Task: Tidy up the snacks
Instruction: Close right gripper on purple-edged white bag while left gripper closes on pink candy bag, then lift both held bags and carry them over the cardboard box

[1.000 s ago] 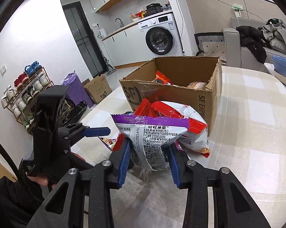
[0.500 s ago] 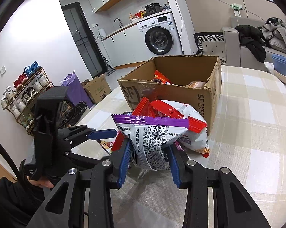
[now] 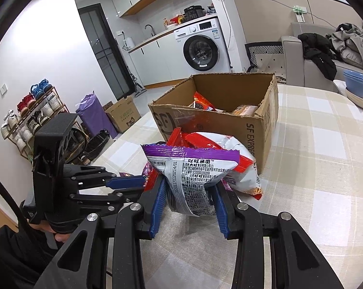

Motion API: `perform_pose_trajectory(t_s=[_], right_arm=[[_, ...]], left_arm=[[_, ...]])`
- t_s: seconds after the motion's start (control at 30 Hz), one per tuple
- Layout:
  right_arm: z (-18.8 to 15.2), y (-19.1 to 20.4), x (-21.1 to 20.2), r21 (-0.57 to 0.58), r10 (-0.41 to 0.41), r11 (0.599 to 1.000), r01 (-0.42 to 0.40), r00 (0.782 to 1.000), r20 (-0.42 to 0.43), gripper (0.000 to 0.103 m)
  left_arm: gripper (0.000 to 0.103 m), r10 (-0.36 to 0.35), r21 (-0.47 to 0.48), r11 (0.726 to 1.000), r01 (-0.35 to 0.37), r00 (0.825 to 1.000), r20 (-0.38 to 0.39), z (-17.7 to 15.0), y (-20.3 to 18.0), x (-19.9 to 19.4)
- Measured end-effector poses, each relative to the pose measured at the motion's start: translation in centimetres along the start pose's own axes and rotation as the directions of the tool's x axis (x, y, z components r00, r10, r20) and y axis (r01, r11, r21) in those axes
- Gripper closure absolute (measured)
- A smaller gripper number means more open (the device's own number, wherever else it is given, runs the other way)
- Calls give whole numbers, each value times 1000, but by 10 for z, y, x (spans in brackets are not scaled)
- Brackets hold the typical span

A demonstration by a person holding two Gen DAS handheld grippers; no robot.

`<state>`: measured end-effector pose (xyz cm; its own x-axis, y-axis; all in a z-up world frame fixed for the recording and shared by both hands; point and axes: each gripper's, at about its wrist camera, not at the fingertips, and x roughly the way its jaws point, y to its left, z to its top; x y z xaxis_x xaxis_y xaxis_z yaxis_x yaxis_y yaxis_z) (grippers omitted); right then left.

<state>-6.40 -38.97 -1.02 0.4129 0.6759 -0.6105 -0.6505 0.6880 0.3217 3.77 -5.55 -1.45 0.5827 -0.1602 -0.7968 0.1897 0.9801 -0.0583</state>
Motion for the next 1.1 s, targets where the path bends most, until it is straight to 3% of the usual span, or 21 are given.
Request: perform_pose_trajectory(t_s=[0.1,0.37,0.5,0.77,1.1], right_arm=[[0,-1,1,-2,0,1000,0,1000,-3,65],[1,-1,0,-7,3,1000,-3,1000,-4,65],[2,-3,-1,-2,2,1000,-2,1000,1,65],[2,-3,-2,-4,6,1000,-5,1000,6,67],[-1,-4,6,-3,7,1000,-7,1000,-23,68]], left_arm=[[84,-4,10,1000,4,1000,-16,-2,4,-1],[39,-8,23,1000,8,1000,-5,-3,4,3],[38,-29,11,999,30,1000,-9,-2,8,0],[24,-27,38,999,28,1000,-9,-2,21,-11],[23,-18,45,999,21,998,-61,-1,35,15]])
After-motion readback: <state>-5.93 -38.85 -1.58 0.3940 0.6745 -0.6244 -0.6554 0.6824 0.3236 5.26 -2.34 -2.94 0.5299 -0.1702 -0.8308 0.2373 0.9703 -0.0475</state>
